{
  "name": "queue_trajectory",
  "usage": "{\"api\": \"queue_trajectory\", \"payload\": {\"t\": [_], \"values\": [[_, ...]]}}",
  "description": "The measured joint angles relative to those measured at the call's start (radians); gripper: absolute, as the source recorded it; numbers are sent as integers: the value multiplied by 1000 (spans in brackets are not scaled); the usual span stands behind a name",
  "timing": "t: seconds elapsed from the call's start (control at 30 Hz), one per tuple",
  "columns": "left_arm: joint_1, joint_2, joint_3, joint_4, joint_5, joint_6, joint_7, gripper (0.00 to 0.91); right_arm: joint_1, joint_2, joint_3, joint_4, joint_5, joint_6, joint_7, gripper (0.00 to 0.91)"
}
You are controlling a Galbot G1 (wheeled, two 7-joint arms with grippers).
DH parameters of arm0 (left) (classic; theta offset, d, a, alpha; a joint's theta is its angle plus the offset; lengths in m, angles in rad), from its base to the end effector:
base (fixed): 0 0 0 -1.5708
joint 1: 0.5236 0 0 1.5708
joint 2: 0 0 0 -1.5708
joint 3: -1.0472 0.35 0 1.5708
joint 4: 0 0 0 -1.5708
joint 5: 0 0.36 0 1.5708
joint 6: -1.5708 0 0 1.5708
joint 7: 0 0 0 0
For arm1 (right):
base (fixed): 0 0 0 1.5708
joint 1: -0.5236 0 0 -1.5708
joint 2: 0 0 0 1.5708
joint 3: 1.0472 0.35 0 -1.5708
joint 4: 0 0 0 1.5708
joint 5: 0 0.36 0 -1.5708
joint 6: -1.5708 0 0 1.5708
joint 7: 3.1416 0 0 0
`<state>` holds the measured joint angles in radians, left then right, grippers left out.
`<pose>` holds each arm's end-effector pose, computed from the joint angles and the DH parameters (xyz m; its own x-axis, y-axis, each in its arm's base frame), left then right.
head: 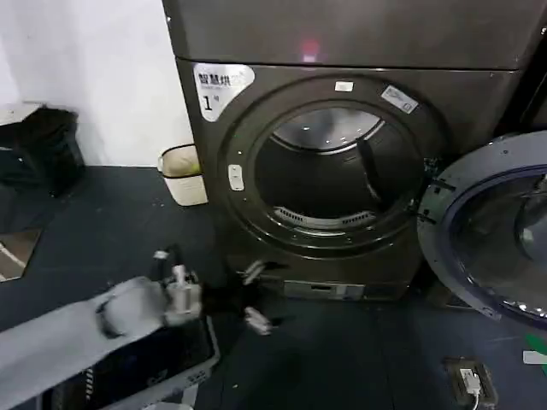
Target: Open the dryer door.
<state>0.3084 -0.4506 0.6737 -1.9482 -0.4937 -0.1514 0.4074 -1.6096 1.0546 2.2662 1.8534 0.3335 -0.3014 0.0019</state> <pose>0.3429 0.0599 -0.1951 -0.2938 0.9011 0.3188 0.8742 0.1183 0.4710 -0.0761 -0.4194 -0.0099 -0.1962 0.8690 -0.4543 0.9658 0.0912 -0.2427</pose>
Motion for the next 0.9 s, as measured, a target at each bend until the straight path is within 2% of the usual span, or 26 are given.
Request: {"api": "queue_trajectory", "payload": {"t": [0.3,0.37,0.57,0.7,0.9], "values": [[218,263,-218,-58,138,126,95,907,42,-14,-30,-39,-45,-10,0,907],[253,310,-247,-56,173,120,129,907,49,-21,-32,-50,-46,-12,-1,907],[310,403,-267,-6,239,105,141,907,53,-36,-28,-74,-52,-11,-5,907],[316,432,-252,32,270,78,142,907,63,-36,-31,-83,-77,-1,-28,907],[320,448,-232,88,340,70,168,907,62,-35,-25,-83,-72,-1,-32,907]]}}
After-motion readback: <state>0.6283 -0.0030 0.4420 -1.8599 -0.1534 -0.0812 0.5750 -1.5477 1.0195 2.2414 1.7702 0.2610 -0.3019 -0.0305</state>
